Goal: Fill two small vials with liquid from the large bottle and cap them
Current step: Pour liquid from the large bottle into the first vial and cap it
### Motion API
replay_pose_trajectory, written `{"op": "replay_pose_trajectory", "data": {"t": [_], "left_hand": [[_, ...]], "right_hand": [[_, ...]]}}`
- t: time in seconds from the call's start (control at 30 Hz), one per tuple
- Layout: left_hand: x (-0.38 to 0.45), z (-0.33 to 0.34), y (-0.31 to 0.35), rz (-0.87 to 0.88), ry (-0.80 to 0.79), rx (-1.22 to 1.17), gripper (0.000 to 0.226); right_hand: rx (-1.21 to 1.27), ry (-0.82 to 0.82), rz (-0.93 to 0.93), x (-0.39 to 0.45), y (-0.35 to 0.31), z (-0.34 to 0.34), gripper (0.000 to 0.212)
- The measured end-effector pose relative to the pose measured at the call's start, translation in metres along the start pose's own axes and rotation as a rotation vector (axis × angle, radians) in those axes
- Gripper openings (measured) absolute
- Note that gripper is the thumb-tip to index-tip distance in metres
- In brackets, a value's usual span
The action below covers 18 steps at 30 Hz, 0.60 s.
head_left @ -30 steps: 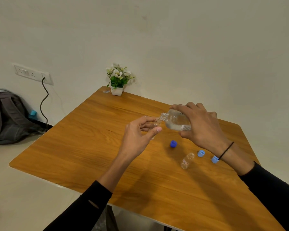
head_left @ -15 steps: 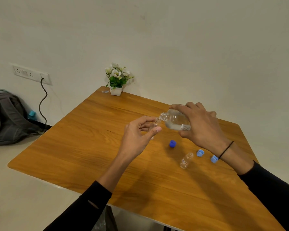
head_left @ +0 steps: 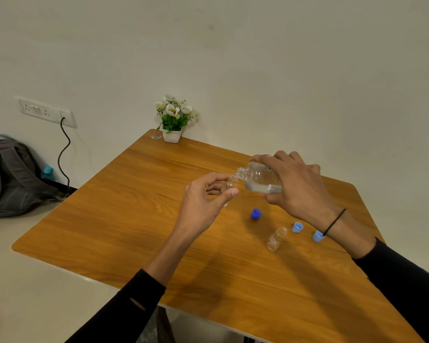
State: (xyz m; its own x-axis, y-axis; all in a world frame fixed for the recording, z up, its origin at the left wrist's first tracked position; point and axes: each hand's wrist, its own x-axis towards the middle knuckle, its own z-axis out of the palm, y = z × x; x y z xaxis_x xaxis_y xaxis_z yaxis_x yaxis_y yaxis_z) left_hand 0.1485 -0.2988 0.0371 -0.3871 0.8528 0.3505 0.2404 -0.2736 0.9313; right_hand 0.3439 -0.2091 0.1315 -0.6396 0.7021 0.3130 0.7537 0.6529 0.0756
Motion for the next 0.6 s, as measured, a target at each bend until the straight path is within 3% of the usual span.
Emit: {"op": "replay_pose_trajectory", "data": {"t": [0.6], "left_hand": [[0.0015,0.0001,-0.0010,-0.008,0.001,-0.011,0.033]], "right_hand": [[-0.012,-0.002,-0.005,0.0014,-0.0005,-0.0007,0.087]]}}
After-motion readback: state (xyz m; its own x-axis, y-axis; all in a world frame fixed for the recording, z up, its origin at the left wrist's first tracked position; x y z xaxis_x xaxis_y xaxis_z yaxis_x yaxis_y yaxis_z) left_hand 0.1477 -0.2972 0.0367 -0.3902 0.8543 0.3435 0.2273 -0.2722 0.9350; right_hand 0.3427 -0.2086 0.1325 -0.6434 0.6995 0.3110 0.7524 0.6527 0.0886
